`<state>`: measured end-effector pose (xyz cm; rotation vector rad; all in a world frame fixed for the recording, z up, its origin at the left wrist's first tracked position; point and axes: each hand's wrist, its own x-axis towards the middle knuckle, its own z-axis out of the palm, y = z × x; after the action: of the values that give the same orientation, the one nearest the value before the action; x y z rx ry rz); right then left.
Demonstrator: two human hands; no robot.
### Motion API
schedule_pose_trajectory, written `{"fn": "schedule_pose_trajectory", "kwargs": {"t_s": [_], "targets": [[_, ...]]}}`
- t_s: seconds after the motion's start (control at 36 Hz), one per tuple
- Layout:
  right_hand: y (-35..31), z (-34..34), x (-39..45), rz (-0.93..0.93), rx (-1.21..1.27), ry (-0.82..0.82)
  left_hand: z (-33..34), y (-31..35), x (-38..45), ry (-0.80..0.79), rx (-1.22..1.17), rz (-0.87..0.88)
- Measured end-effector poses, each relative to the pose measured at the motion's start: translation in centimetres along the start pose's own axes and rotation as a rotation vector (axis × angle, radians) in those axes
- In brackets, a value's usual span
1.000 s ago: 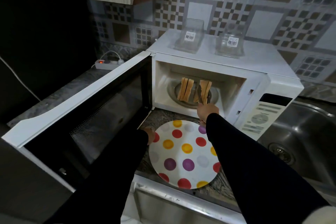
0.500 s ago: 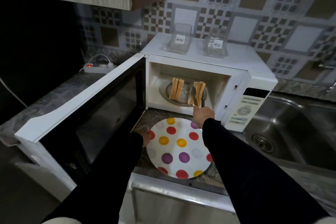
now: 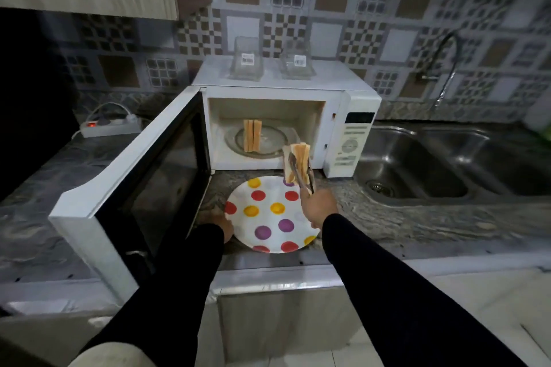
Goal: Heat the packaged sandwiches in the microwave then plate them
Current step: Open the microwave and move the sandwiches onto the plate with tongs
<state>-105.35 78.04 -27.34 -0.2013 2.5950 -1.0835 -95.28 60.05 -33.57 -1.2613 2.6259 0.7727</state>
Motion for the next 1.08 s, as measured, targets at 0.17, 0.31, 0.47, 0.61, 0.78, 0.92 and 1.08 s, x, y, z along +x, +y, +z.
{"fn": "schedule_pose_trajectory", "kwargs": {"t_s": [0.17,0.31,0.47,0.61,0.78,0.92,1.08], "targets": [[3.1,0.1,-3.3,0.031,-0.092,0.020,1.5,-0.3,-0.5,0.031,0.067,0.074],[4.6,0.6,-5.4,0.066,-0.092,0.003,1.4,0.0,-1.8,-0.037,0.138,0.168],[5.8,1.5,-7.0,0.089,-0.133,0.005,0.9,-0.7,-2.2,-0.056,0.225,0.160],[5.8,1.7,-7.2,0.079,-0.203,-0.031,0.0,-0.3,-3.4,-0.124,0.165,0.163],[5.6,0.8,-6.9,0.079,-0.194,-0.085,-0.2,0.1,-4.0,-0.092,0.267,0.198],[4.6,0.3,-6.1,0.025,-0.230,-0.046,0.5,-0.4,-3.0,-0.104,0.419,0.253],[2.5,-1.5,-4.8,-0.040,-0.258,0.014,0.5,-0.4,-1.6,-0.141,0.458,0.227]]}}
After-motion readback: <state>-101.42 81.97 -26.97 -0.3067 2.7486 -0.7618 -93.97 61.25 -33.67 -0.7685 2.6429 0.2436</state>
